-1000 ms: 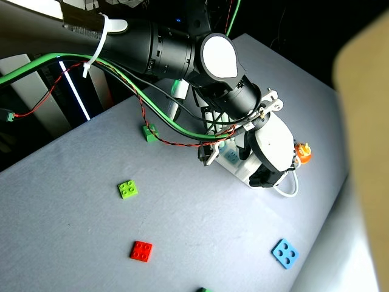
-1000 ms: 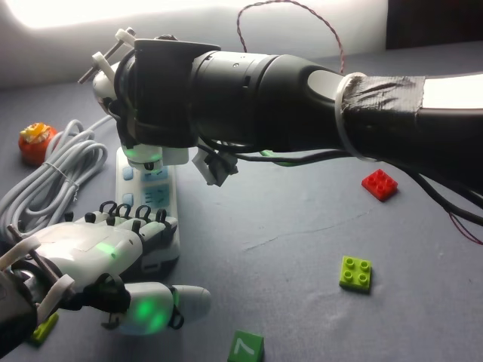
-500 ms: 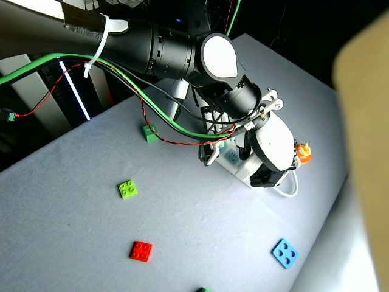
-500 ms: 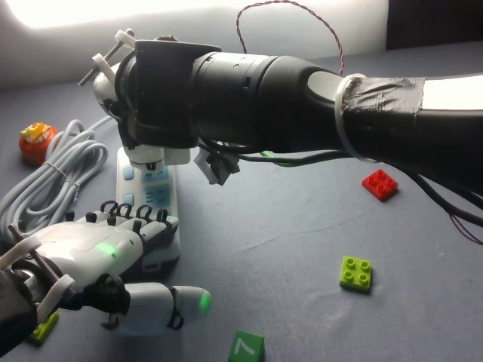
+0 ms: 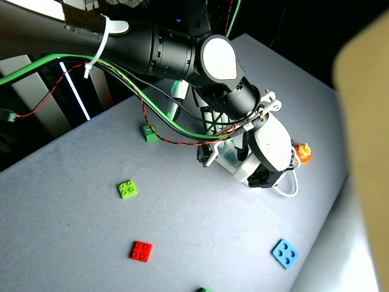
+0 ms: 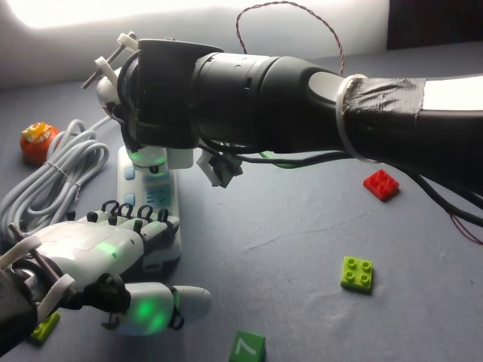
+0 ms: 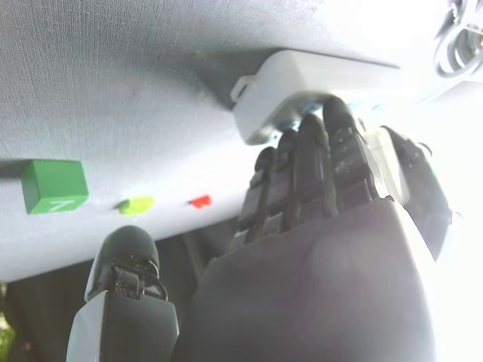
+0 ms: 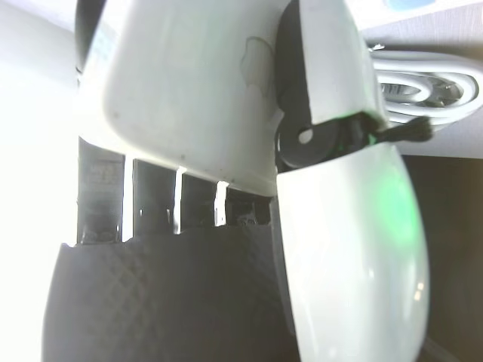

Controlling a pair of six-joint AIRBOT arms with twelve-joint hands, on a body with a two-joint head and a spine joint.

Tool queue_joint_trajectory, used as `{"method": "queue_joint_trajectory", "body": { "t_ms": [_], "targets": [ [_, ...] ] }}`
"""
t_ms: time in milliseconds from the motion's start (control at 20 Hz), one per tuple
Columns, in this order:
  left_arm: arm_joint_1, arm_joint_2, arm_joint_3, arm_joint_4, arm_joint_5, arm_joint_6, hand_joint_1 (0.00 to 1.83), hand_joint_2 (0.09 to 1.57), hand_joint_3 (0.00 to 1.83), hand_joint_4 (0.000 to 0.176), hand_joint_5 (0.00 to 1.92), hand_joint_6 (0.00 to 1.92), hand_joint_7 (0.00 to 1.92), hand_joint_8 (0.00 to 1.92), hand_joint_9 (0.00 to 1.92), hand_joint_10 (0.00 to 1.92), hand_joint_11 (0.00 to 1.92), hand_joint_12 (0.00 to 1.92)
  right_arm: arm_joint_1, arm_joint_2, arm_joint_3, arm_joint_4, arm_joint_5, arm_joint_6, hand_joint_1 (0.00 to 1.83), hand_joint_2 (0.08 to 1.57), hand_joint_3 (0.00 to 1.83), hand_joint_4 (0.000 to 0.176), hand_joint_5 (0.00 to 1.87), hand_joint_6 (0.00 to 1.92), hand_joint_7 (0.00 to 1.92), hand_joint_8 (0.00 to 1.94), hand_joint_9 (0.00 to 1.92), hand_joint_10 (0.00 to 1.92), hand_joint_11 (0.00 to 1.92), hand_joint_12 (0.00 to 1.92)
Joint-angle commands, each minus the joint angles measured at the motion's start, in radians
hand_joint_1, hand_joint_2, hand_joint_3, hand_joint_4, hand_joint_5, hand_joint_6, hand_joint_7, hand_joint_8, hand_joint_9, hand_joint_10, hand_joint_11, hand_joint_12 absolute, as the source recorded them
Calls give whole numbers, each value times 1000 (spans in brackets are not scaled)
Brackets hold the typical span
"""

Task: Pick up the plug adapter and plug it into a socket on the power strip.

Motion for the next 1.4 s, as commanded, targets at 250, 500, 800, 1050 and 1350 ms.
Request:
{"method": "queue_joint_trajectory", "body": {
  "t_ms": [250,500,800,1050,1350],
  "targets": [
    [4,-9,5,-9,45,-15,0,1145,0,0,33,3,94,3,108,3,0,373,11,-12,5,-35,33,-16,1254,1061,0,0,1021,845,1208,680,1325,6,925,882],
    [6,-10,5,-9,45,-15,0,1152,1,0,8,0,61,1,76,0,0,298,10,-53,37,-44,18,-40,1251,1064,1,0,1010,865,1200,688,1316,0,905,889],
    [9,-10,5,-9,45,-15,0,1143,0,0,20,0,78,3,101,1,0,387,5,-74,39,-79,-16,-57,1250,1063,0,0,1021,848,1193,700,1321,2,906,909],
    [10,-10,5,-9,45,-15,0,1150,1,0,11,0,69,2,95,1,0,320,-9,-99,67,-79,-16,-71,1250,1067,1,0,1004,877,1191,705,1311,2,901,904],
    [9,-10,6,-9,45,-16,0,1149,1,0,6,2,75,0,85,4,0,294,-37,-122,73,-79,-12,-53,1256,1056,0,0,1032,831,1222,651,1321,4,910,897]
  ]
}}
